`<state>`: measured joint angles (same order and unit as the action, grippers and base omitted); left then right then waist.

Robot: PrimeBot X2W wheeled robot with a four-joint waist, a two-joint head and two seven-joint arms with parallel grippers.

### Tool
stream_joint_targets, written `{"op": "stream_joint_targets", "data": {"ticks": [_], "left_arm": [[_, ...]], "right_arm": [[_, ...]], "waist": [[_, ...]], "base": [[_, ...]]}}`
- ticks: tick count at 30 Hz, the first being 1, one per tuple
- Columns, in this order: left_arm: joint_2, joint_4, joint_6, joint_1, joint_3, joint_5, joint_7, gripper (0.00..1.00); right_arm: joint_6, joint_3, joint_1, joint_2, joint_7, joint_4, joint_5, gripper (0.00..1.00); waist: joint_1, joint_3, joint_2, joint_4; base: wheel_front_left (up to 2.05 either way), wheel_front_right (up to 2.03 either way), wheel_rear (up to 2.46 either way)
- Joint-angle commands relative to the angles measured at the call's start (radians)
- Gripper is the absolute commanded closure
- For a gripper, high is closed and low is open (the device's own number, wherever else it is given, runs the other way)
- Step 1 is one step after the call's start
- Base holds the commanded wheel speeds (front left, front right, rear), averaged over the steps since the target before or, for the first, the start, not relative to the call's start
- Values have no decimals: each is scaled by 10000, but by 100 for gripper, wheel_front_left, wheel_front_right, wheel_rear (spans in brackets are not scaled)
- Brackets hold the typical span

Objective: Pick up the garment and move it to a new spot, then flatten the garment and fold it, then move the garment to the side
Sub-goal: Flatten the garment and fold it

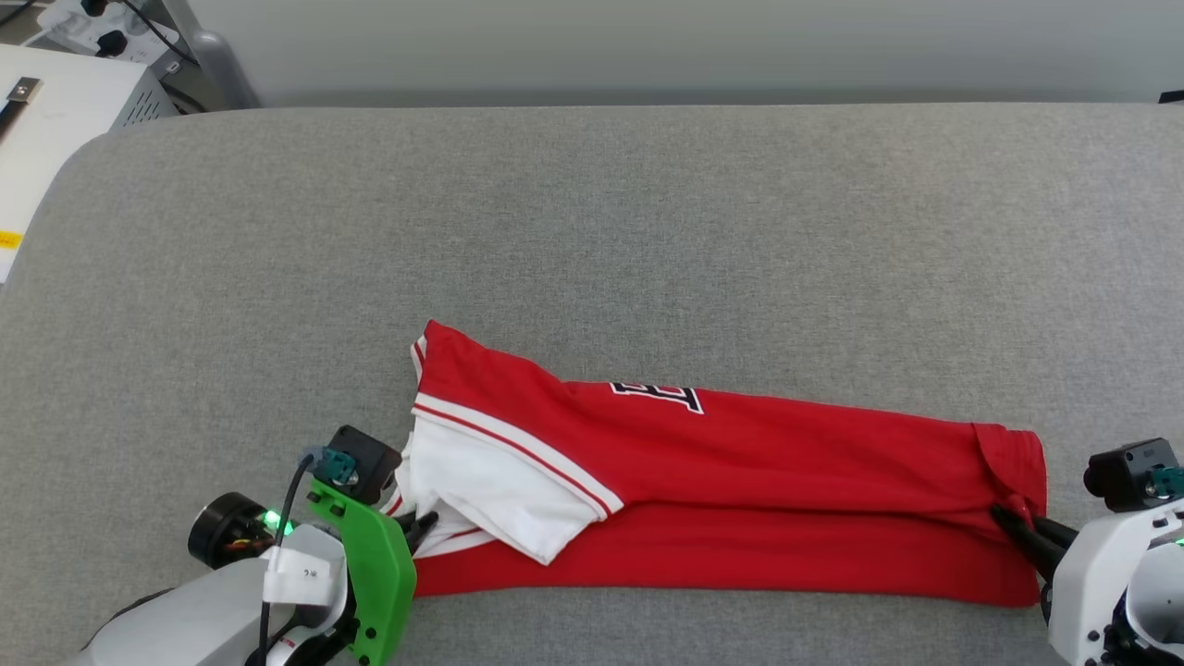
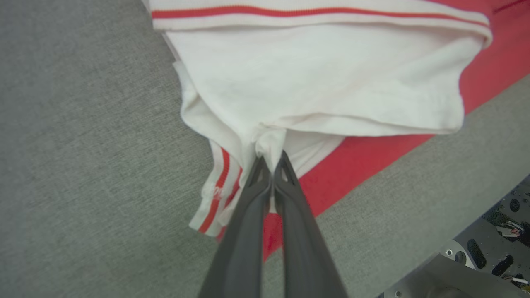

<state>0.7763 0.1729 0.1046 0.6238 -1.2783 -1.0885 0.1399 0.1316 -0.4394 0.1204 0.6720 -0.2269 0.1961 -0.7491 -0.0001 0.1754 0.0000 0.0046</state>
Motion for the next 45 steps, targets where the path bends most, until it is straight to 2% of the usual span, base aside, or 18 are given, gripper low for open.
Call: {"op": "stream_joint_targets", "data": {"ticks": [1,5,10,14,17,20,25,30,36,40,45], "left_arm": [[-74,98,171,-169,112,147,-306,0],[-178,137,629,-385,379,414,-1345,0],[-232,30,1502,-732,807,781,-2793,0],[-329,-65,2180,-945,1242,1033,-3648,0],[-443,-45,2669,-1025,1556,1530,-3918,0],[-626,-69,2975,-1198,1988,1924,-3998,0],[-1132,-379,3381,-1819,3284,3125,-4012,0],[-1854,-608,3502,-2690,4577,4326,-4014,0],[-2759,-754,3433,-3759,6172,5746,-4015,0],[-3372,-881,3216,-4407,7241,6508,-4015,0],[-4052,-925,2735,-5099,8329,7367,-4016,0]], "right_arm": [[-9,227,-111,-94,-46,-114,46,0],[-9,931,-284,-269,-83,-612,-354,0],[-9,2001,-506,-82,-360,-1368,-972,0],[-9,2838,-620,42,-877,-1460,-1529,0],[-9,3236,-692,159,-1624,-1143,-2063,0],[-9,3339,-727,203,-2442,-705,-2481,0],[-9,3301,-612,-33,-3256,19,-2937,0],[-9,3052,-452,-399,-3414,462,-3182,0],[-9,2627,-224,-726,-3425,970,-3384,0],[-9,2314,-7,-983,-3375,1291,-3526,0],[-9,1682,225,-1190,-3283,1503,-3679,0]], "waist": [[1,-86,0,-21],[1,-343,0,-39],[1,-601,0,4],[1,-649,0,115],[1,-615,0,246],[1,-551,0,368],[1,-375,0,597],[1,-218,0,817],[1,-106,0,974],[1,-93,0,1021],[1,-109,0,1033]], "base": [[0,0,0],[0,0,0],[0,0,0],[0,0,0],[0,0,0],[0,0,0],[0,0,0],[0,0,0],[0,0,0],[0,0,0],[0,0,0]]}}
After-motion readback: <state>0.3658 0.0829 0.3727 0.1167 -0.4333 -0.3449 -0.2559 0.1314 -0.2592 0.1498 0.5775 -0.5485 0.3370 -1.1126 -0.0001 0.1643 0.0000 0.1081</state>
